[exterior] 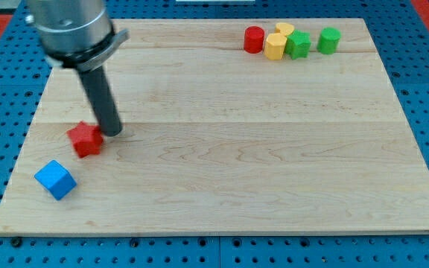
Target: Slide blue triangle towards red star
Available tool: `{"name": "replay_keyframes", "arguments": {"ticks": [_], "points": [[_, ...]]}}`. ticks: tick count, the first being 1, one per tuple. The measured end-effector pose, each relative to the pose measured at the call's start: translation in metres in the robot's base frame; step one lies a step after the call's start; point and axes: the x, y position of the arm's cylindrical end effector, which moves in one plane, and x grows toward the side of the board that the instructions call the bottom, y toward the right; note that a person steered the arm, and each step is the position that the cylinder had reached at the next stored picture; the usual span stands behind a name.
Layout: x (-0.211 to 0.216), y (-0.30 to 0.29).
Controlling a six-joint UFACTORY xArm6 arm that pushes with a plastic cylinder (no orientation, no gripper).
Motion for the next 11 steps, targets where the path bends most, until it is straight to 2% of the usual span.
{"name": "replay_keyframes", "arguments": {"ticks": [1, 2, 3, 4, 5, 6, 7, 8, 9, 10, 11], "points": [[0.014, -0.014], [-0.068, -0.013], [-0.169, -0.022], [-0.218, -0.068], [-0.236, -0.129], [-0.211, -0.126], [-0.178, -0.048], [-0.096, -0.026], [-0.105, -0.031], [-0.14, -0.026], [-0.1, 0.045]]}}
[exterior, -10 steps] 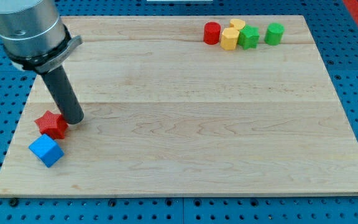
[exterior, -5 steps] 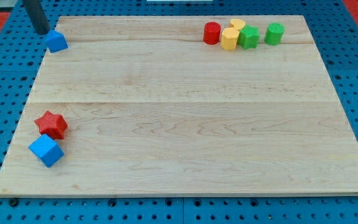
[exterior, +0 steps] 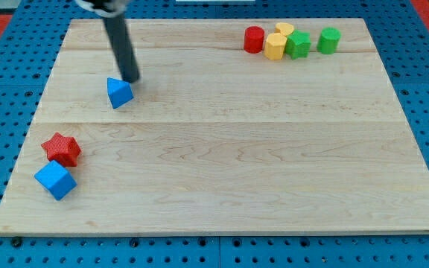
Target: Slide blue triangle towards red star
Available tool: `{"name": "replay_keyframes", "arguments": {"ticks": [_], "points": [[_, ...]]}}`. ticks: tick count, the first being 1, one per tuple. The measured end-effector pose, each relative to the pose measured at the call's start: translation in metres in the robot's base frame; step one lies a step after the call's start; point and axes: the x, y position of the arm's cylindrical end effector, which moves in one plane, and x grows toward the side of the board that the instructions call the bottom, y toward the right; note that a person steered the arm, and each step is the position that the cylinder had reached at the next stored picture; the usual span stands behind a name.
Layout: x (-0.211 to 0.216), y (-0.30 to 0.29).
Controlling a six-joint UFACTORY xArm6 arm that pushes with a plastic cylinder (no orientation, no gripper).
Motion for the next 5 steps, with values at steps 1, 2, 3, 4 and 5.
{"name": "replay_keyframes", "arguments": {"ticks": [1, 2, 3, 4, 5], "points": [[0.071, -0.025], [0.078, 0.003], [0.017, 0.017], [0.034, -0.025], [0.09, -0.04]]}}
